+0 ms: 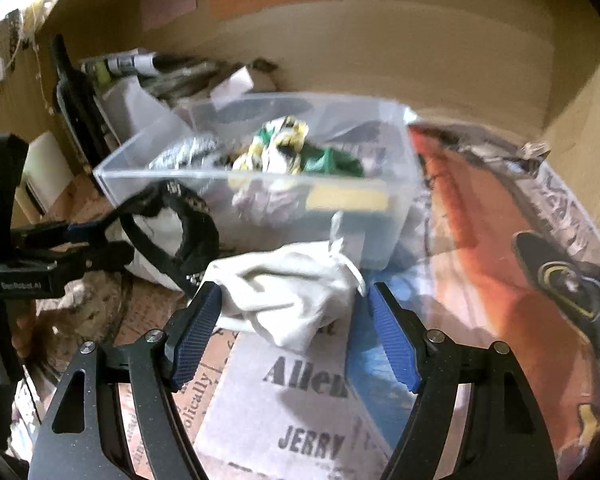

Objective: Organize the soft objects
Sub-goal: 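Grasp the white mask by its black straps with the left tool while the right grasps the white drawstring bag, then lower the mask into the bin with the left tool while the right lowers the drawstring bag in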

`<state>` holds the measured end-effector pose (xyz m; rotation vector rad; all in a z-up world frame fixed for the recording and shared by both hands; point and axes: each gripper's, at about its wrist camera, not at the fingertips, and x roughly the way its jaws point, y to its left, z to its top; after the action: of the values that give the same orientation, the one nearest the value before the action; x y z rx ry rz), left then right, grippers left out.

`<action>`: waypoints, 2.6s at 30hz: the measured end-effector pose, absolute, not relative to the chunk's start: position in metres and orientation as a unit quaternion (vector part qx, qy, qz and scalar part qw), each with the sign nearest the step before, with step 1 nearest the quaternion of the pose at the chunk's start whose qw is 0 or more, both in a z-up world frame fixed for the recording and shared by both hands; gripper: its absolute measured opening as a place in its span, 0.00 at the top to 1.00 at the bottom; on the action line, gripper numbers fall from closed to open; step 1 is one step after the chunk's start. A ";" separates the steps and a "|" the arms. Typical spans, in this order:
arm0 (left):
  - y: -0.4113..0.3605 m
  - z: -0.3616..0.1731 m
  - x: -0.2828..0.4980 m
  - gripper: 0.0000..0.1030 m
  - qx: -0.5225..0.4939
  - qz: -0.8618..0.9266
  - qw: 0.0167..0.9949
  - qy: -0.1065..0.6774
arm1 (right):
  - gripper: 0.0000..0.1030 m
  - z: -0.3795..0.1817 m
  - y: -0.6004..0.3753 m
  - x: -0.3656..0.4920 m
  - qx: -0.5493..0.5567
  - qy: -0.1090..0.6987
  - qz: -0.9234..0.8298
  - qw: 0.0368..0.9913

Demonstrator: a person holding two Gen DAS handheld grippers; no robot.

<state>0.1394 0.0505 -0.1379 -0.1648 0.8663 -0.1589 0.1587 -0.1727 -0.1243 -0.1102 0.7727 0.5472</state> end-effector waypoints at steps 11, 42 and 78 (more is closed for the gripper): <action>0.046 -0.140 0.128 0.75 -0.093 -0.097 0.901 0.412 | 0.71 -0.125 -0.172 0.154 -0.051 0.368 0.281 0.885; 0.047 -0.018 0.106 0.90 -0.083 -0.050 0.962 0.255 | 0.80 -0.035 -0.191 0.130 -0.026 0.213 0.261 0.941; 0.044 -0.086 0.222 0.56 -0.071 -0.019 0.932 0.355 | 0.77 -0.085 -0.142 0.229 -0.065 0.328 0.236 0.912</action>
<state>0.2223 0.0443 -0.0860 -0.1458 0.7263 -0.0396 0.2286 -0.1418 -0.0851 -0.1343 0.6762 0.4862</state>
